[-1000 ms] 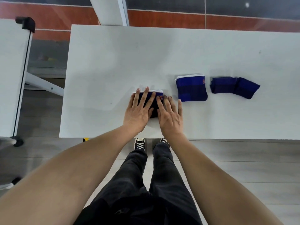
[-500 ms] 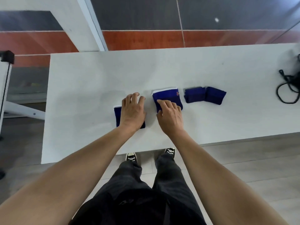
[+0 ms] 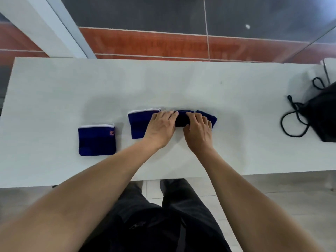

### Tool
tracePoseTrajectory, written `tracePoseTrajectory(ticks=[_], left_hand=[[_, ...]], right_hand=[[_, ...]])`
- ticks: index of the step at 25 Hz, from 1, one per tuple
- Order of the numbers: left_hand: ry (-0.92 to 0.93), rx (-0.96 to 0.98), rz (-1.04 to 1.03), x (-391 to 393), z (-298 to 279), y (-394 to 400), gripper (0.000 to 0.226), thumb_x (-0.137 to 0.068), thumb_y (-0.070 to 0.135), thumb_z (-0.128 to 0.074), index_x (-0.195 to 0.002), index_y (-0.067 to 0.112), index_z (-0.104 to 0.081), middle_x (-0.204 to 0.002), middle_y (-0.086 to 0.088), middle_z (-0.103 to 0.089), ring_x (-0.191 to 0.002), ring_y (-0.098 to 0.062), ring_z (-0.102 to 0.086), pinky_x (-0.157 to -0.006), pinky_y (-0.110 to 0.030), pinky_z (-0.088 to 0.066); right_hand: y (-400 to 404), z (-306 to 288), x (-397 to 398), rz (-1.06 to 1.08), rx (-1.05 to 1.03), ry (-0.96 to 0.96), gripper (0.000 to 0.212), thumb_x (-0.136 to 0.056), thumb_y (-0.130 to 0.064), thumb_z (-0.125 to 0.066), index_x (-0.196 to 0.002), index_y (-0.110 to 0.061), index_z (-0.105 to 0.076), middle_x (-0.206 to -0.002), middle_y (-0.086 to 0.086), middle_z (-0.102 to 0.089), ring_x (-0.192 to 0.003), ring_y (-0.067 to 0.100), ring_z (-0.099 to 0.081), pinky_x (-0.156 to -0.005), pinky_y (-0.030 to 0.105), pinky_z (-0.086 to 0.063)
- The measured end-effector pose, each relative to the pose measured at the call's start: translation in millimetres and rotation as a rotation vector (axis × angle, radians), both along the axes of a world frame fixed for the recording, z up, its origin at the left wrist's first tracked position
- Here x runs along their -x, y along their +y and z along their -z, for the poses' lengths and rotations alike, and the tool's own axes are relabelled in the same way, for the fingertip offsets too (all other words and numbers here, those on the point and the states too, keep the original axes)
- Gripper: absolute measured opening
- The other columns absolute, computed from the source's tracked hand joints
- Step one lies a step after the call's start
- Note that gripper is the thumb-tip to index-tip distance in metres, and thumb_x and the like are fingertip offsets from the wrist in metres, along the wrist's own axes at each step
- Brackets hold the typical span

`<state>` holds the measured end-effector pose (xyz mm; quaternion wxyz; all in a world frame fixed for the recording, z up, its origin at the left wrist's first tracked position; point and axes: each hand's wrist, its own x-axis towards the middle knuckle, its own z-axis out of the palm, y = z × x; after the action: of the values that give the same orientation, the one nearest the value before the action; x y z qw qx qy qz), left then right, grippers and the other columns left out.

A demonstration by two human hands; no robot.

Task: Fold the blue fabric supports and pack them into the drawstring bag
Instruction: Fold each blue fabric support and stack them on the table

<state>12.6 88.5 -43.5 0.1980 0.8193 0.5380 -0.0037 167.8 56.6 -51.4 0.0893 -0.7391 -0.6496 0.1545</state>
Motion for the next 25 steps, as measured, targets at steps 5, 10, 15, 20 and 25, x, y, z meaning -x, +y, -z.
tracePoseTrajectory(ticks=[5, 10, 15, 20, 25], left_hand=[[0.097, 0.013, -0.045, -37, 9, 17, 0.056, -0.103, 0.029, -0.043, -0.155, 0.019, -0.026, -0.161, -0.007, -0.025, -0.145, -0.032, -0.027, -0.118, -0.045, -0.025], [0.166, 0.079, -0.045, -52, 16, 22, 0.054, -0.104, 0.034, -0.039, -0.155, 0.024, -0.024, -0.156, -0.003, -0.033, -0.140, -0.031, -0.032, -0.111, -0.047, -0.031], [0.094, 0.169, -0.147, -58, 16, 17, 0.048, -0.099, 0.028, -0.054, -0.144, 0.025, -0.037, -0.144, -0.007, -0.042, -0.133, -0.031, -0.039, -0.104, -0.049, -0.042], [0.114, 0.186, -0.163, -59, 14, 4, 0.047, -0.096, 0.028, -0.061, -0.139, 0.027, -0.042, -0.125, -0.013, -0.046, -0.112, -0.034, -0.051, -0.092, -0.045, -0.050], [0.029, 0.260, -0.174, -56, 8, -7, 0.046, -0.091, 0.020, -0.068, -0.133, 0.024, -0.048, -0.123, -0.012, -0.039, -0.106, -0.033, -0.049, -0.089, -0.046, -0.053]], right_hand=[[15, 3, -49, -0.045, -0.088, -0.058, 0.054, -0.080, -0.017, -0.067, -0.133, -0.016, -0.057, -0.130, 0.008, -0.058, -0.115, 0.033, -0.054, -0.098, 0.040, -0.035], [28, 11, -79, 0.055, 0.043, -0.080, 0.067, -0.086, -0.037, -0.065, -0.146, -0.016, -0.042, -0.136, 0.009, -0.051, -0.121, 0.033, -0.048, -0.100, 0.043, -0.032], [30, 15, -87, 0.031, 0.252, -0.129, 0.052, -0.099, -0.050, -0.050, -0.135, -0.012, -0.048, -0.128, 0.011, -0.053, -0.116, 0.033, -0.049, -0.098, 0.043, -0.034], [25, 6, -85, 0.098, 0.353, -0.053, 0.045, -0.095, -0.047, -0.059, -0.124, -0.013, -0.050, -0.117, 0.009, -0.055, -0.111, 0.033, -0.053, -0.097, 0.043, -0.036], [11, -6, -74, 0.215, 0.471, 0.175, 0.044, -0.094, -0.031, -0.066, -0.125, -0.008, -0.046, -0.127, 0.013, -0.043, -0.107, 0.038, -0.059, -0.092, 0.043, -0.049]])
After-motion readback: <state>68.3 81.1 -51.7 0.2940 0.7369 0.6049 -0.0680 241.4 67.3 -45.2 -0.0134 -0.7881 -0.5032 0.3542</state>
